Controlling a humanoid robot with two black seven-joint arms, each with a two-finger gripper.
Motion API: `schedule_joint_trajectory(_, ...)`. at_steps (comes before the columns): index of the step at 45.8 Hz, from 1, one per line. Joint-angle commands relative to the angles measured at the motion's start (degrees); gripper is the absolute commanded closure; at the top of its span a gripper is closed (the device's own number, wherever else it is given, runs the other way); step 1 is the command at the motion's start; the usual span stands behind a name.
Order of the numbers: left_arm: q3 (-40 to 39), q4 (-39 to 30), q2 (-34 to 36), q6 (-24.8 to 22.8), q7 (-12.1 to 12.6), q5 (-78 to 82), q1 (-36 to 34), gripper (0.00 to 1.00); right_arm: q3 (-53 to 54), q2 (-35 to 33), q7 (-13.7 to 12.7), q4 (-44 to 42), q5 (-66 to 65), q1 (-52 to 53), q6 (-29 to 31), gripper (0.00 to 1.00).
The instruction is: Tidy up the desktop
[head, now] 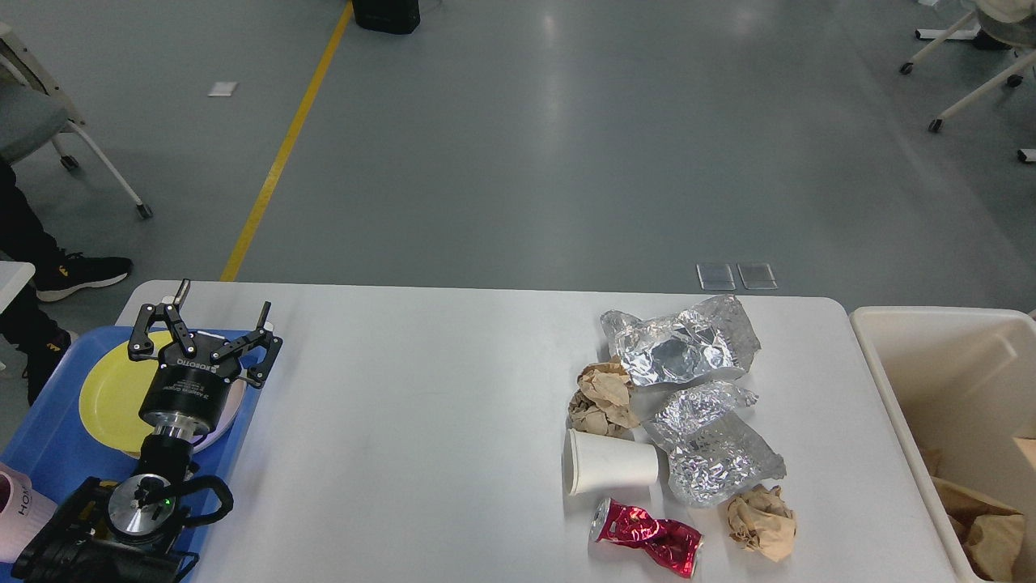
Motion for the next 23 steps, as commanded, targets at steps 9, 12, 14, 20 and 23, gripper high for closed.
schedule_joint_trajectory(9, 0.0, 0.0, 0.02, 0.0, 0.02, 0.0, -0.01, 0.03, 14.23, 20.81, 0.44, -39.15, 1.15, -30.44, -2.51, 1.0)
schedule_joint_trajectory(12, 0.0, 0.0, 0.02, 0.0, 0.02, 0.0, -0.01, 0.03, 16.25, 25.92, 0.52, -45.41, 1.15, -35.01, -5.24, 1.0)
schedule_joint_trajectory(14, 0.0, 0.0, 0.02, 0.0, 0.02, 0.0, -0.01, 0.03, 16.35, 28.03, 0.52, -47.44, 1.15, -37.22, -6.38, 1.0)
schedule_joint_trajectory(20, 0.0, 0.0, 0.02, 0.0, 0.02, 0.0, -0.01, 0.03, 16.26, 29.62, 0.44, -47.8, 1.15, -38.89, -8.05, 1.0)
schedule_joint_trajectory(23, 0.0, 0.0, 0.02, 0.0, 0.02, 0.0, -0.01, 0.03, 16.7, 29.71, 0.52, -47.71, 1.15, -38.98, -8.58, 1.0)
